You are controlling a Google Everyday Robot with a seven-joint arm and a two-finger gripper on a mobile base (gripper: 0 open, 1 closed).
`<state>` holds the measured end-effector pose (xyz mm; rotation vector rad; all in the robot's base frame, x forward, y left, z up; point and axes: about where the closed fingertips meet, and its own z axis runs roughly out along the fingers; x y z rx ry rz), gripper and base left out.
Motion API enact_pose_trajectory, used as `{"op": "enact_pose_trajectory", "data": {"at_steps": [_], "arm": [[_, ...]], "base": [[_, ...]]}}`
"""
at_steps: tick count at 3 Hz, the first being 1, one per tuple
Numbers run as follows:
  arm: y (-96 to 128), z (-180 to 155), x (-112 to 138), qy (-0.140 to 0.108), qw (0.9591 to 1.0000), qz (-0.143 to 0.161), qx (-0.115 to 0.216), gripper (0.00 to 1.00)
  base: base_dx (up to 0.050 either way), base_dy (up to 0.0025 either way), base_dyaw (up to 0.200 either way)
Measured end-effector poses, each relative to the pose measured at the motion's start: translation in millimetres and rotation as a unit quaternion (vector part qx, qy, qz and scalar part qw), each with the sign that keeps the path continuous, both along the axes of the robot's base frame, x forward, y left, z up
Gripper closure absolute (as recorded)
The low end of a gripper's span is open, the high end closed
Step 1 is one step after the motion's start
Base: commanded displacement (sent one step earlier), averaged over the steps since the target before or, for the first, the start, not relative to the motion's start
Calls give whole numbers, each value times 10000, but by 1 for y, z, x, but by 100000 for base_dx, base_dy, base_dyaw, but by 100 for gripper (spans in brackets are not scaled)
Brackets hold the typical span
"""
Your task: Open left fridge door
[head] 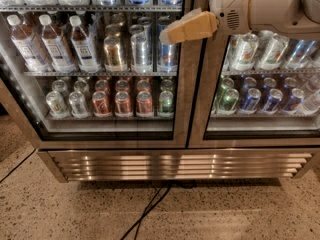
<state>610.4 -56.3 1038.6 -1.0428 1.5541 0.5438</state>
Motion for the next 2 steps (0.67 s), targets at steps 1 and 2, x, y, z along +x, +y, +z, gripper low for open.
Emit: {"op": "enact_pose_trajectory", "data": {"at_steps": [1, 2], "arm": [[0, 0, 3, -28, 10000, -43, 6, 0], [1, 0, 3, -47, 10000, -50, 2, 0]], "base": [[0, 0, 0], [0, 0, 0]]}}
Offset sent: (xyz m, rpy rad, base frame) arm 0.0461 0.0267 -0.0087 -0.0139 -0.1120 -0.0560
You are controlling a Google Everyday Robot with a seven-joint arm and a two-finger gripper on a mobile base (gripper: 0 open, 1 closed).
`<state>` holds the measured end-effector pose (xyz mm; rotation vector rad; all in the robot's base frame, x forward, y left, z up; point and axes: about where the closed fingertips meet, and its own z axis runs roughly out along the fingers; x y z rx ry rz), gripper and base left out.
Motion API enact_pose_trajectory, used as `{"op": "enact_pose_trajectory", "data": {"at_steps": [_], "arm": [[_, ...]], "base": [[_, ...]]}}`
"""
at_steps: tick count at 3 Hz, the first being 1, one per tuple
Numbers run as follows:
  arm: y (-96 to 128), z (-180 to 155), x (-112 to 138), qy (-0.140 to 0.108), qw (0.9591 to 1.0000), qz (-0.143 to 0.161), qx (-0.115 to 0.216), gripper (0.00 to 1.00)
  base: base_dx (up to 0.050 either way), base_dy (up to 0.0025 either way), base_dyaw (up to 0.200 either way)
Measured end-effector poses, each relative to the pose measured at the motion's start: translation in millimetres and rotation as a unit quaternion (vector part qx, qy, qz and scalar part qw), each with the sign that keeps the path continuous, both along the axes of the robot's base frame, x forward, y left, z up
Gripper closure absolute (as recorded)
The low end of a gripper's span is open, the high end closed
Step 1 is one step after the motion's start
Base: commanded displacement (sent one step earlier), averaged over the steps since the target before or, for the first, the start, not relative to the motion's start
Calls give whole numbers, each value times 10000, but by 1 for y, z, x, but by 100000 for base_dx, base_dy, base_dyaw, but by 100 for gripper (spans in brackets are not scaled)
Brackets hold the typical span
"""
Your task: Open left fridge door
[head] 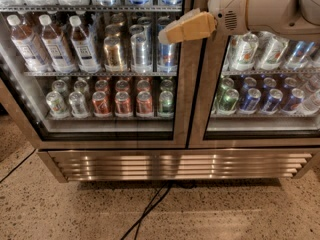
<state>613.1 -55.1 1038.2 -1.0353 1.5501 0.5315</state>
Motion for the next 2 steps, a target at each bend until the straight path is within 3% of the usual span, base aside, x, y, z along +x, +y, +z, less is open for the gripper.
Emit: {"op": "enact_pose_trajectory", "data": {"at_steps": [2], "arm": [[1, 0, 0, 7, 10000, 17, -51, 42]], "base": [[0, 0, 0]]}}
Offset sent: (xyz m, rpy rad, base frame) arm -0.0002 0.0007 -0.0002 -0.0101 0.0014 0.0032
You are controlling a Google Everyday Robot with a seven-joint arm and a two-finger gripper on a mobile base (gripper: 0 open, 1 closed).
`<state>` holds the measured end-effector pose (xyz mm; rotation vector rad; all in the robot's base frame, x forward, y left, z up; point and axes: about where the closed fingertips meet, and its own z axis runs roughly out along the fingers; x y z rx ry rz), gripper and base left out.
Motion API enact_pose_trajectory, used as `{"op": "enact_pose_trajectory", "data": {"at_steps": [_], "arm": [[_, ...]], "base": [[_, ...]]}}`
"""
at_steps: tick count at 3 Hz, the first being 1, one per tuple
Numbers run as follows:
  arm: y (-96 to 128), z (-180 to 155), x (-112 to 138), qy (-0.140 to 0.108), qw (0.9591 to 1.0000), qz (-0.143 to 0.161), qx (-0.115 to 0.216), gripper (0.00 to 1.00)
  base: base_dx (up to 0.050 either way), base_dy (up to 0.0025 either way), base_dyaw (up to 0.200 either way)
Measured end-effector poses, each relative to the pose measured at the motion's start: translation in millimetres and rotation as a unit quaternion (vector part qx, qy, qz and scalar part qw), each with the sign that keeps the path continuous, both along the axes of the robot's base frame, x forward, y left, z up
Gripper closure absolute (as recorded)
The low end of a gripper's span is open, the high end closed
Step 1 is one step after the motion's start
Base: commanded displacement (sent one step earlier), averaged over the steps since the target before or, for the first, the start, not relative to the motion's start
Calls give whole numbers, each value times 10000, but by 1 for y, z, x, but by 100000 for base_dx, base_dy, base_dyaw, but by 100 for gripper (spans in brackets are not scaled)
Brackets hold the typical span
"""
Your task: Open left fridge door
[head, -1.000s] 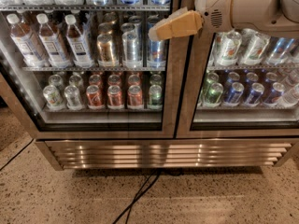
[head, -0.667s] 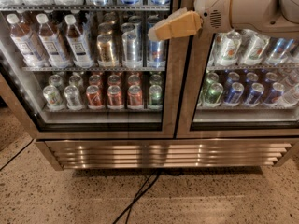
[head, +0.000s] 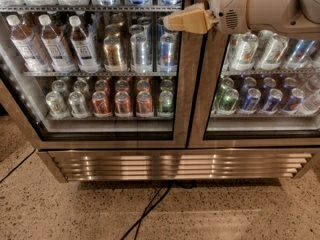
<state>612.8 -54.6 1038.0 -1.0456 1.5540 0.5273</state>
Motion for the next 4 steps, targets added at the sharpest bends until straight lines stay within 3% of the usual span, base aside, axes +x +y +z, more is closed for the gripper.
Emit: {"op": "enact_pose_trajectory", "data": {"at_steps": [1, 2, 4], "arm": [[0, 0, 0, 0, 10000, 0, 0, 65], [-6, 1, 2, 0, 10000, 0, 0, 67], [-16, 3, 7, 0, 10000, 0, 0, 99]], "base": [[0, 0, 0], [0, 0, 0], [0, 0, 0]]}}
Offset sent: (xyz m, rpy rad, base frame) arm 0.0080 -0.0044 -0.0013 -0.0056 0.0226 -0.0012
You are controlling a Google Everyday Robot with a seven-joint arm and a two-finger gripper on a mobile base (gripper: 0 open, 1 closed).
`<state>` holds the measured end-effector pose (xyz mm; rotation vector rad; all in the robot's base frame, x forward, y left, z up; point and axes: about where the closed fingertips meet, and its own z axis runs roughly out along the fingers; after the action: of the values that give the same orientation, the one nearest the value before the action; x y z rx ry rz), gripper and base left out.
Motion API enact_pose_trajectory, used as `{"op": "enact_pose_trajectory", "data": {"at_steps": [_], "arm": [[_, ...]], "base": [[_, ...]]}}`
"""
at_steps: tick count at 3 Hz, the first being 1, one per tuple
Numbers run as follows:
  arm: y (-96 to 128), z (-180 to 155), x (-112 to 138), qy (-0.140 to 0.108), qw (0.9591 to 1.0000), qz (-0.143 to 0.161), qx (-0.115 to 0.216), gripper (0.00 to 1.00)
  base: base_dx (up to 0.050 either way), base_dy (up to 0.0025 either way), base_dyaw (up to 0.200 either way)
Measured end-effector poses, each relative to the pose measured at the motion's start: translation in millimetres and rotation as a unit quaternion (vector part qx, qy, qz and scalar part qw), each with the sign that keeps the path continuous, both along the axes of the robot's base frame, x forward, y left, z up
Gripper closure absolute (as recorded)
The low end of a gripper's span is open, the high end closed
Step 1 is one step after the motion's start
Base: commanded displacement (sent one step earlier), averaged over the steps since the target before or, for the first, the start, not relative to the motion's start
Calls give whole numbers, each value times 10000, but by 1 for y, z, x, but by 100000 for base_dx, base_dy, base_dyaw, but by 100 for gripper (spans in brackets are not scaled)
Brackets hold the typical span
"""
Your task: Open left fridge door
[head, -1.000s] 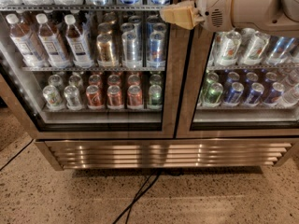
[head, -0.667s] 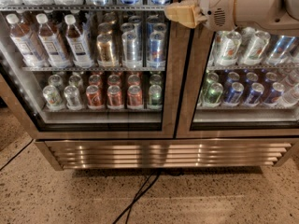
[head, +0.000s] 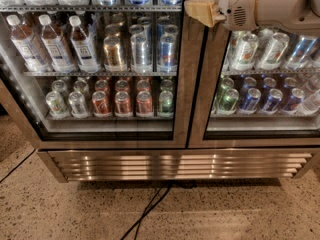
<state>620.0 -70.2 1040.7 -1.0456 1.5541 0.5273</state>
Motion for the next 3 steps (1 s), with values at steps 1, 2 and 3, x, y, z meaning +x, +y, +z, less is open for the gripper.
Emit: {"op": "enact_pose_trajectory", "data": {"at_steps": [1, 2, 3], "arm": [[-5, 0, 3, 0, 10000, 0, 0, 95], [-10, 2, 7, 1, 10000, 0, 0, 68], [-14, 2, 10, 1, 10000, 0, 0, 53]], "base": [[0, 0, 0], [0, 0, 0], [0, 0, 0]]}}
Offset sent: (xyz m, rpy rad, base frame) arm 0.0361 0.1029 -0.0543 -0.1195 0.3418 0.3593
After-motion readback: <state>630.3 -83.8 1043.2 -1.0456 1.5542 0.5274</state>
